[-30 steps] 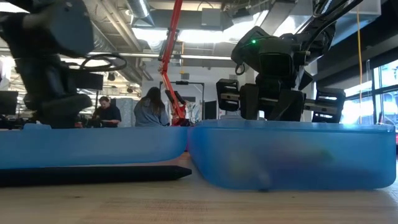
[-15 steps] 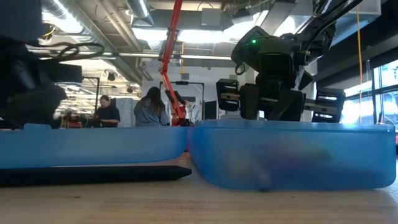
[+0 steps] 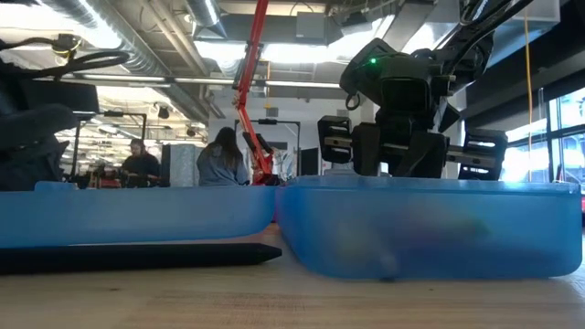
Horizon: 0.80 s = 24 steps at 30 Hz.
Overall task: Pick & place school supplies into a supply box
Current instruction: Put the yellow pencil into the blue supply box
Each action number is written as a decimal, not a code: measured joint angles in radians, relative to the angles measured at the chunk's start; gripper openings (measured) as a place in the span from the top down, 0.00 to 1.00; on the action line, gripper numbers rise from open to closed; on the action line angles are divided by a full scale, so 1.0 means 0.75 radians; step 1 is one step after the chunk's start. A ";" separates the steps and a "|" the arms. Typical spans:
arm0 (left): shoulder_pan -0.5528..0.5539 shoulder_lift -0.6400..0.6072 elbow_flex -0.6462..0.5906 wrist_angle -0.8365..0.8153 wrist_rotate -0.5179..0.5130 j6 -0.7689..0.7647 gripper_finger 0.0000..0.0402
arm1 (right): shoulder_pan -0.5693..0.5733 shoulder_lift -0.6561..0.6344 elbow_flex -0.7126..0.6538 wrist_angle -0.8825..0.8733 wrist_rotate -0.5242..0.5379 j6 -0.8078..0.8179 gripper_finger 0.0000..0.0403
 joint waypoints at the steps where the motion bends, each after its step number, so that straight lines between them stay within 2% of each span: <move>1: -0.010 0.006 0.000 0.001 -0.011 -0.015 0.76 | 0.000 0.000 0.000 0.000 0.000 0.000 0.76; 6: -0.087 0.099 0.005 0.001 -0.139 -0.103 0.69 | 0.000 0.000 0.000 0.000 0.000 0.001 0.76; 11: -0.188 0.245 0.008 -0.014 -0.287 -0.262 0.67 | -0.001 0.001 0.000 0.007 0.008 0.074 0.76; 16: -0.311 0.377 0.003 -0.009 -0.491 -0.393 0.69 | -0.001 0.002 0.000 0.010 0.008 0.101 0.76; 24: -0.332 0.494 0.003 0.041 -0.612 -0.399 0.76 | -0.001 0.002 0.000 0.014 0.007 0.100 0.76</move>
